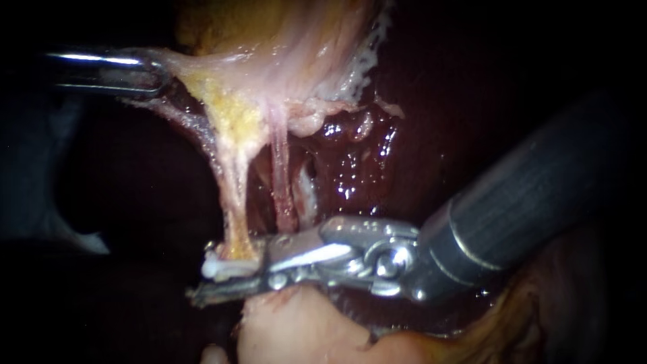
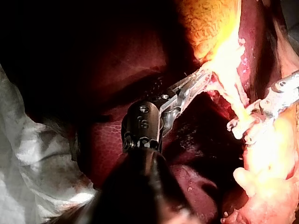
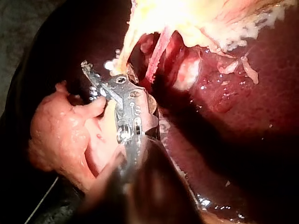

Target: Going back second clip left tube

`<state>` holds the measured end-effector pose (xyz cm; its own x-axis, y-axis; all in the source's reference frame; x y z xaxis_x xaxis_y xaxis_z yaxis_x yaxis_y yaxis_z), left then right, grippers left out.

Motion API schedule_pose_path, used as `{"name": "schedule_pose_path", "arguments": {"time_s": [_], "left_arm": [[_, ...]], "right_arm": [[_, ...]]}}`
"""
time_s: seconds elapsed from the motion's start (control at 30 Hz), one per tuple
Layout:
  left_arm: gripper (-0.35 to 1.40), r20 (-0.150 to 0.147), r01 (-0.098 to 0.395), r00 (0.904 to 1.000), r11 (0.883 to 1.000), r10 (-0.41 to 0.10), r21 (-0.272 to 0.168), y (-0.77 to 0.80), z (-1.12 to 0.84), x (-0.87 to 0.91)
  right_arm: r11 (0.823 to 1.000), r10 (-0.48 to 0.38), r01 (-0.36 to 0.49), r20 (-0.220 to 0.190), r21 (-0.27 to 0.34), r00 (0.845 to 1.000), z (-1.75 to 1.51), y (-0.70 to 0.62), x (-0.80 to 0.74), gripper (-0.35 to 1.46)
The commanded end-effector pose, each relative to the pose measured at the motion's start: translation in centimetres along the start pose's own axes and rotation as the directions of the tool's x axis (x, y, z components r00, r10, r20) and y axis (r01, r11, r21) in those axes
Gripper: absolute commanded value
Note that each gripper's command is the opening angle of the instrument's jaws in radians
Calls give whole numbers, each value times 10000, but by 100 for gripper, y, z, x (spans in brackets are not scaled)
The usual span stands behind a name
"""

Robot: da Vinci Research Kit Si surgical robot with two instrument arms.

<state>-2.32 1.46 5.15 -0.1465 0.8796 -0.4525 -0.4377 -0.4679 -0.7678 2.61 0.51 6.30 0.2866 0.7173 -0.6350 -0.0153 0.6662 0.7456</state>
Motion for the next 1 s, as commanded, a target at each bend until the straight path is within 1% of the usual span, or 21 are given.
{"name": "schedule_pose_path", "arguments": {"time_s": [0.03, 0.1, 0.2, 0.3, 0.4, 0.47, 0.57, 0.67, 0.73, 0.8, 0.87, 0.9, 1.0], "left_arm": [[-35, 2, -4, 10000, 10000, 4, -2, 0, 0, 0], [-35, 0, -6, 10000, 10000, 6, 1, 0, 1, 0], [-35, -3, -10, 10000, 10000, 10, 6, 0, 1, -1], [-35, -4, -11, 10000, 10000, 11, 7, 0, 2, -1], [-35, -4, -11, 10000, 10000, 11, 7, 0, 1, -1], [-35, -3, -12, 10000, 10000, 12, 5, 0, 1, -1], [-35, -1, -14, 10000, 10000, 14, 1, 0, 0, -2], [-35, 0, -14, 10000, 10000, 14, 0, 0, 0, -2], [-35, 0, -14, 10000, 10000, 14, 0, 0, 0, -2], [-35, 0, -14, 10000, 10000, 14, 0, 0, 0, -2], [-35, 1, -15, 10000, 10000, 15, -1, 0, 0, -2], [-35, 1, -15, 10000, 10000, 15, -1, 0, 0, -2], [-35, 1, -16, 10000, 10000, 16, -2, 0, 0, -2]], "right_arm": [[9999, -82, 82, -20, -124, 10000, -1, 3, -1, 49], [9992, -268, 267, -44, -307, 9996, -2, 10, -2, 49], [9977, -462, 458, -60, -505, 9989, -3, 17, -5, 50], [9960, -685, 681, -50, -586, 9976, -7, 20, -7, 50], [9936, -982, 980, -17, -553, 9952, -14, 19, -9, 50], [9854, -1633, 1634, 48, -476, 9866, -21, 18, -11, 50], [9611, -2680, 2684, 147, -658, 9633, -38, 16, -15, 50], [9386, -3354, 3363, 244, -768, 9418, -59, 16, -19, 50], [9251, -3679, 3692, 314, -886, 9293, -77, 16, -21, 50], [9156, -3899, 3915, 360, -912, 9202, -92, 16, -21, 50], [9106, -4013, 4032, 386, -907, 9151, -110, 16, -21, 50], [9048, -4141, 4161, 412, -909, 9093, -122, 16, -21, 50], [8979, -4297, 4317, 409, -860, 9020, -153, 15, -19, 50]]}}
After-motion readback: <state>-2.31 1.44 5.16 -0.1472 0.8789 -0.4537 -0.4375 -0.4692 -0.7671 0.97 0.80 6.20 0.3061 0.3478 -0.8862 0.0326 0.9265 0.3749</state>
